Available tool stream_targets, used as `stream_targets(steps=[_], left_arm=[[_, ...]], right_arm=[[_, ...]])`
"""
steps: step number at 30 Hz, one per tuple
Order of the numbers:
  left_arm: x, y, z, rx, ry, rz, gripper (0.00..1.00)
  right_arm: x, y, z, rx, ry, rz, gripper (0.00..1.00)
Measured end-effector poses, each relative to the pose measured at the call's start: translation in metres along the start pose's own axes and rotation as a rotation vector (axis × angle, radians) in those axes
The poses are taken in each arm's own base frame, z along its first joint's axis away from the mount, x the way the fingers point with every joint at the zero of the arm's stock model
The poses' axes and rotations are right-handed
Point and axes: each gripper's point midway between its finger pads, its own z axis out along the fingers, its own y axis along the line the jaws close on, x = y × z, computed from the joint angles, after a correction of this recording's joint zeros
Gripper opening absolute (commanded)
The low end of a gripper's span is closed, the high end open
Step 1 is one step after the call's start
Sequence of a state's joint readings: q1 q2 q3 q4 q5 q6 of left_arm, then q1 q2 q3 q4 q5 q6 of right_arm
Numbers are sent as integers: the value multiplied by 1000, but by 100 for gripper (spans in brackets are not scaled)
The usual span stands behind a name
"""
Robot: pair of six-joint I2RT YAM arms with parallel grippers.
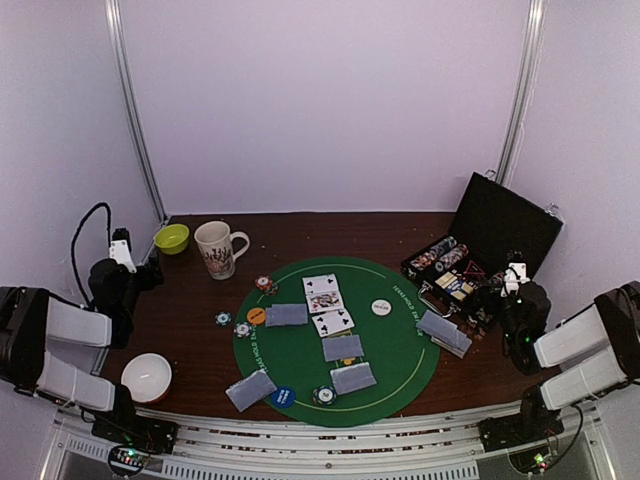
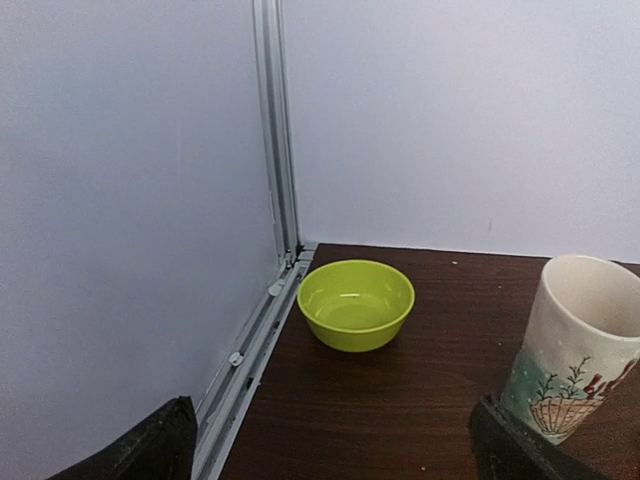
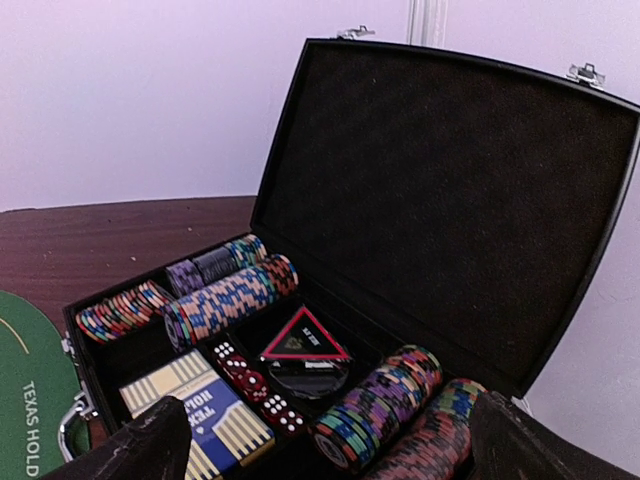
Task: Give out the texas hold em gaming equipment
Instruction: Reset both arms
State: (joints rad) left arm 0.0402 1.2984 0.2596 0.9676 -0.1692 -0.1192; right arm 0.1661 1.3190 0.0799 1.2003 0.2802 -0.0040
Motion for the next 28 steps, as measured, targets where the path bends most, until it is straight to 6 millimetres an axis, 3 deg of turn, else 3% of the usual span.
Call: stream_targets(steps=[4, 6, 10, 12, 18, 28], left_arm=[[-4, -13, 1, 62, -24, 26, 98], [-3, -26, -2, 83, -47, 70, 98], [26, -70, -13, 167, -28, 174, 98], [41, -64, -13, 140, 15, 193, 98], [37, -47, -7, 73, -13, 182, 98], [33, -43, -7, 61, -27, 175, 98]], right_arm=[[-10, 13, 11, -56, -47, 9, 100], [-5, 17, 17, -69, -44, 6, 100], [5, 18, 20, -78, -21, 2, 100], [0, 17, 23, -75, -35, 12, 100], [-15, 5, 36, -10, -66, 70, 100], [-11, 2, 37, 10, -50, 84, 100]])
